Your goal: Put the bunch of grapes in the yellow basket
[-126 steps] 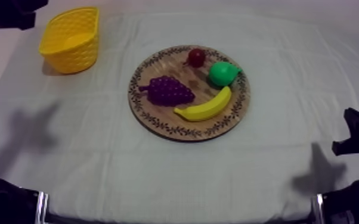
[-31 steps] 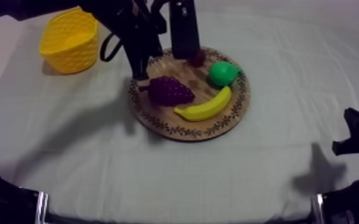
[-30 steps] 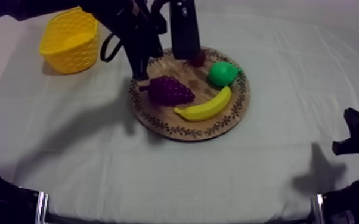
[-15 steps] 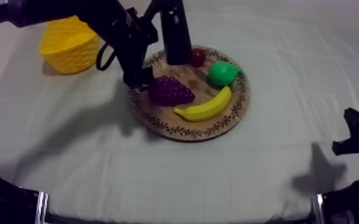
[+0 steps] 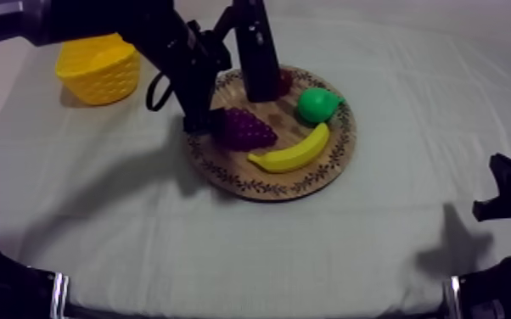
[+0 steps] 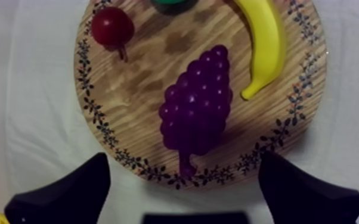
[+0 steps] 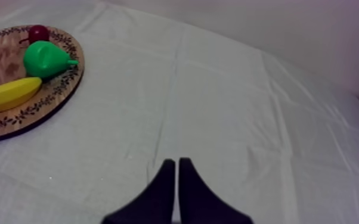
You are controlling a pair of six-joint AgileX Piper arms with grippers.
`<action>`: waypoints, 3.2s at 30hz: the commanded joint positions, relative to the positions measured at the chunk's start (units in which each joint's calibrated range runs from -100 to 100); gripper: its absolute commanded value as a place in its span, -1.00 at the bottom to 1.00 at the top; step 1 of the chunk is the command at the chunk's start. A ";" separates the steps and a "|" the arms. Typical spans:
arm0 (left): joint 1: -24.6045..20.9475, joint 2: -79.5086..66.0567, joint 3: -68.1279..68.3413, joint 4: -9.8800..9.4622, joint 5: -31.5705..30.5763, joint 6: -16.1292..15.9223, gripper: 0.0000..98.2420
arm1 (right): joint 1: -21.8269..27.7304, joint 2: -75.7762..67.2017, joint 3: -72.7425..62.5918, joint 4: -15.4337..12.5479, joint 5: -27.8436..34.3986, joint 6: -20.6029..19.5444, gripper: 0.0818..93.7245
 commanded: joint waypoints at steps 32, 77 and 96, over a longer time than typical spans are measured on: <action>-1.12 20.88 -9.37 0.50 -4.57 -0.07 0.89 | 0.01 0.02 -0.01 -0.01 -0.03 -0.02 -0.99; -0.53 23.53 -14.96 0.30 1.20 1.44 0.35 | 0.01 0.02 -0.01 -0.01 -0.03 -0.02 -0.99; 4.78 2.80 -2.55 -0.98 0.31 6.26 0.35 | 0.01 0.02 -0.01 -0.01 -0.03 -0.02 -0.99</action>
